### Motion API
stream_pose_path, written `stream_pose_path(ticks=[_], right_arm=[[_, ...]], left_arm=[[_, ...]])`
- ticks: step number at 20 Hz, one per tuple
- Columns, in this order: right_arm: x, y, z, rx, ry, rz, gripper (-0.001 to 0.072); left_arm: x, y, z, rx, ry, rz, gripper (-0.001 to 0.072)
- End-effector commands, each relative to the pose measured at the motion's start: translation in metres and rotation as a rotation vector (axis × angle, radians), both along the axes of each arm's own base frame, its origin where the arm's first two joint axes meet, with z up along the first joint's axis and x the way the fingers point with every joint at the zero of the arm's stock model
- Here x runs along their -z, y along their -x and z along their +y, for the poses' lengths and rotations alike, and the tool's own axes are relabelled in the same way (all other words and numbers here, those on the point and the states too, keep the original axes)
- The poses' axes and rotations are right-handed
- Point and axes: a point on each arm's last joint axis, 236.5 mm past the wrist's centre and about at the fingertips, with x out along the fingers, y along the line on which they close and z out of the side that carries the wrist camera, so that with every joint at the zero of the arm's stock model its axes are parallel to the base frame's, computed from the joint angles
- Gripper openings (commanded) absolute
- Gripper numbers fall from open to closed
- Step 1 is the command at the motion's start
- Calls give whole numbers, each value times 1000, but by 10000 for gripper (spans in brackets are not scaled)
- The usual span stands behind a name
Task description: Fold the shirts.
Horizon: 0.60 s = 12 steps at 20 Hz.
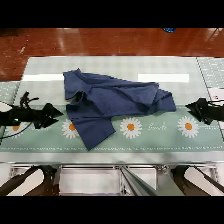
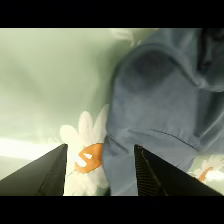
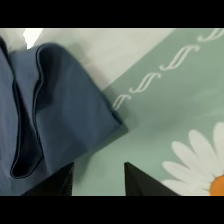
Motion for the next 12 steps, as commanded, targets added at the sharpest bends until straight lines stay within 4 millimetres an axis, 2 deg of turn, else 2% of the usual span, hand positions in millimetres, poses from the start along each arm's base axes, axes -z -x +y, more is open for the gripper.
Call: stream_pose_path(ticks=[1,3,5,8,9,10,11,12], right_arm=[[2,2,13,-6,-33,-21,383],[2,3,14,-9,-36,-20,383],[1,-2,6,12,-18,-42,383],[-13,-9,-35,115,25,-88,383],[-13,-2,-44,126,29,-76,383],[-7,11,-47,113,34,-35,383],[4,27,-45,81,31,38,383],[16,43,-38,55,17,119,383]], left_arm=[[16,-9,-18,-58,24,-17,509],[19,-21,-31,-83,40,-39,509],[28,-20,-46,-64,51,-17,509],[39,-9,-60,-7,55,23,503],[41,-11,-59,-13,50,22,364],[41,-13,-57,-19,43,13,104],[40,-16,-57,-16,39,4,20],[37,-19,-56,-1,34,-15,17]])
